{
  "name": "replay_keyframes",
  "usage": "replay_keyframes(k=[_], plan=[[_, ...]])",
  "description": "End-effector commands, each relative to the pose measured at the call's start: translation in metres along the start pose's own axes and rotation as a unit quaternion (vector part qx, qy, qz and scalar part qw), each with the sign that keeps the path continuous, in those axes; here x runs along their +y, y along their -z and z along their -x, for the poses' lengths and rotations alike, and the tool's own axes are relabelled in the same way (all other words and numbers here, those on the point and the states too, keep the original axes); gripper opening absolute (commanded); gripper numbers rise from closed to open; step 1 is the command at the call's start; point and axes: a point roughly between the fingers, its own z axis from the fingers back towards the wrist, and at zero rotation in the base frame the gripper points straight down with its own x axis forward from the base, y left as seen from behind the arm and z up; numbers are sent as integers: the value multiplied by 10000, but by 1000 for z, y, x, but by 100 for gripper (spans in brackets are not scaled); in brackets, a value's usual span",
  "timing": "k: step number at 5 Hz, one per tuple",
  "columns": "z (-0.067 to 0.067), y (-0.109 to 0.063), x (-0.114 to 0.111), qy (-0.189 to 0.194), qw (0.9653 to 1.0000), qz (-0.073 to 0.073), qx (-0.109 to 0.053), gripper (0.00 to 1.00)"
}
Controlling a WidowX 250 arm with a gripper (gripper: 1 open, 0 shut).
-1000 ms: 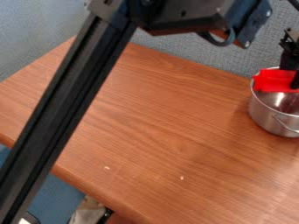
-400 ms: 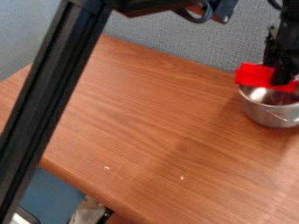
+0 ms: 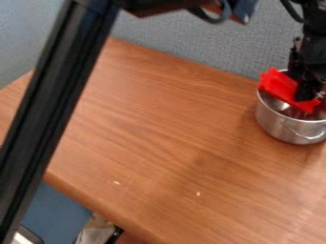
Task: Put the red object in the metal pot
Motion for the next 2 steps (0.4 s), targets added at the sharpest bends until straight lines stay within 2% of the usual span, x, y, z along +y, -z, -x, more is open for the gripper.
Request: replay_keyframes(k=[1,2], plan=[[-8,16,-3,245,9996,-138,74,0],[-13,15,-12,247,9996,-91,-135,100]])
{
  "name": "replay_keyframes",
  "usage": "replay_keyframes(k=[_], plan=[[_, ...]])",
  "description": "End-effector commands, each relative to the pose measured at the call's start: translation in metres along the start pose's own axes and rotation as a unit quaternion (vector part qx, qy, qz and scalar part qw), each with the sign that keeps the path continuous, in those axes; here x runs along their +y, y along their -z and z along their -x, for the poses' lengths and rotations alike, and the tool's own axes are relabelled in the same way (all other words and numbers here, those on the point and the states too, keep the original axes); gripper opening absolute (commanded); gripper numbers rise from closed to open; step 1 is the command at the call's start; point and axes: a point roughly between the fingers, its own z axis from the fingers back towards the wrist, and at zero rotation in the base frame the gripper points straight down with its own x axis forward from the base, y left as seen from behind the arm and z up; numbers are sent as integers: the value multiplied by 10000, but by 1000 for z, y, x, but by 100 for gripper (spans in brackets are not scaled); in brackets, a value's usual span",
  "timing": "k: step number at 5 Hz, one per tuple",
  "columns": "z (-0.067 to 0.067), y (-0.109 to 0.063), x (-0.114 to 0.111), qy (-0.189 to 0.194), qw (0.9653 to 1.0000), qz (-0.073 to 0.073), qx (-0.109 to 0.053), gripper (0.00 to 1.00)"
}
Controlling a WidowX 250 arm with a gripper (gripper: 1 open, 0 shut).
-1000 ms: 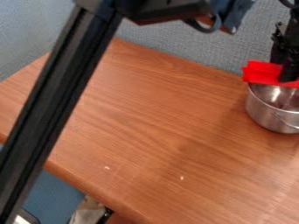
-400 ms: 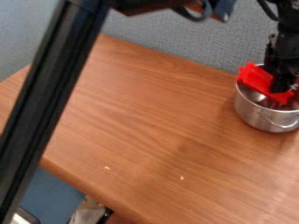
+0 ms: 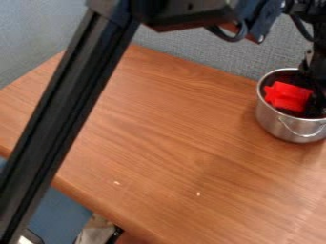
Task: Put the red object in the metal pot
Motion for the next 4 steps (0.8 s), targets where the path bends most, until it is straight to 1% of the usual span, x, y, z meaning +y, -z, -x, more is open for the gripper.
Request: replay_keyframes(k=[1,2,4], plan=[[-14,-18,6,-31,9992,-117,-375,100],[-18,-24,9,-61,9982,-127,-578,100],[-29,-51,5,189,9961,-282,-818,100]])
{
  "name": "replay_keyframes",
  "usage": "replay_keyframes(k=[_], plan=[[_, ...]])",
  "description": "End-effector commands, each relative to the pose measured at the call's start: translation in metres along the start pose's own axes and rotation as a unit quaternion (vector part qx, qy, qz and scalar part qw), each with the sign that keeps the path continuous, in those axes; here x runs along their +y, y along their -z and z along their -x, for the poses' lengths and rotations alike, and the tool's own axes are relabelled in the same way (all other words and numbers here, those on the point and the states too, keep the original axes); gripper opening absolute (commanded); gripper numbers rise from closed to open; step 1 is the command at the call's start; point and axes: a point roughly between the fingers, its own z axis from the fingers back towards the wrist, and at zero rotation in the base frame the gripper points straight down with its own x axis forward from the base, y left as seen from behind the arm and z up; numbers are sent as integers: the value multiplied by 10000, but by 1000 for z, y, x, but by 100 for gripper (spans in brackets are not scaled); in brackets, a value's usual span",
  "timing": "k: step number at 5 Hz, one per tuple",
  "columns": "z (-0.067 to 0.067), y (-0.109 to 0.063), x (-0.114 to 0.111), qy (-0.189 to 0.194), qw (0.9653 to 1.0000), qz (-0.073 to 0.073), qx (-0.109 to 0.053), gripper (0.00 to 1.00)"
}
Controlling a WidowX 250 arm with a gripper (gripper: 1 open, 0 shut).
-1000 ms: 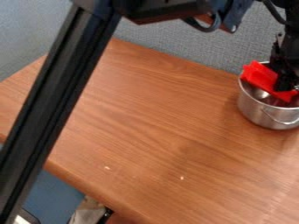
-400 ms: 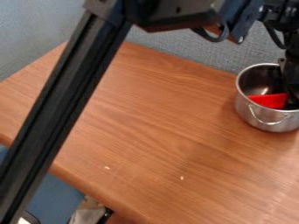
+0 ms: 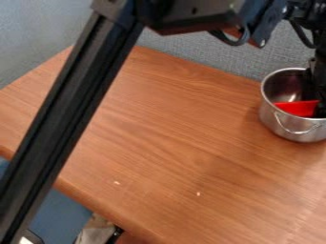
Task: Put the red object in the metal pot
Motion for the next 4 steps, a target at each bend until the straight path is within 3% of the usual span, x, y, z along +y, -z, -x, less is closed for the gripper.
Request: replay_keyframes(k=[1,2,4], plan=[[-14,-50,-7,60,9983,-409,-409,100],[-11,-63,-16,-7,9977,-547,-388,100],[9,-82,-19,401,9987,-274,-151,100]])
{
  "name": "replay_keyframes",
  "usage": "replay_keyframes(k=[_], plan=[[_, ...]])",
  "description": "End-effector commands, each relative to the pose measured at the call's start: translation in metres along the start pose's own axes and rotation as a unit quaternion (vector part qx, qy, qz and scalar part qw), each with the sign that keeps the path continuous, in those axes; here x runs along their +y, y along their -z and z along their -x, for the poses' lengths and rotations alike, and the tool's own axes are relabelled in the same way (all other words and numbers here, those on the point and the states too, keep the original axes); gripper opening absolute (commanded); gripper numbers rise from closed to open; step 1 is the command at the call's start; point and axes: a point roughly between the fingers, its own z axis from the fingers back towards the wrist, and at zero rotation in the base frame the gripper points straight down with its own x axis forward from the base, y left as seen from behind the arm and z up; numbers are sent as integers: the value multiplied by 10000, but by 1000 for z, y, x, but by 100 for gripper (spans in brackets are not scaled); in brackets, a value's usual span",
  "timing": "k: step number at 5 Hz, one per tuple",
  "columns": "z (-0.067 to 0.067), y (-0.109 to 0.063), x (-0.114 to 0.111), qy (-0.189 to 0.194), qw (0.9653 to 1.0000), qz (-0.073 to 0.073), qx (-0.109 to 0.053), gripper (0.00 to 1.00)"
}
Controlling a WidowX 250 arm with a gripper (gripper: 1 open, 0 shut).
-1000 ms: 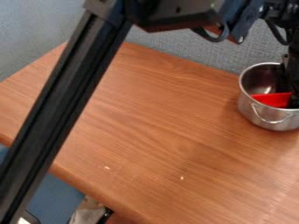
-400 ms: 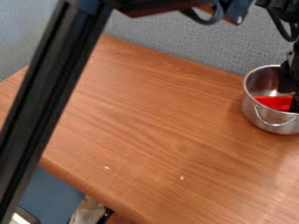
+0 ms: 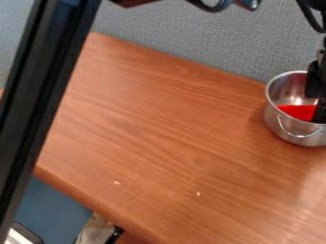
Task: Put the red object in the metal pot
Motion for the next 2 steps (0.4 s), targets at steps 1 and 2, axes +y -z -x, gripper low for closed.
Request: replay_keyframes(k=[1,2], plan=[[7,-50,8,172,9994,-194,-236,100],[14,-53,6,-219,9985,-401,-289,100]])
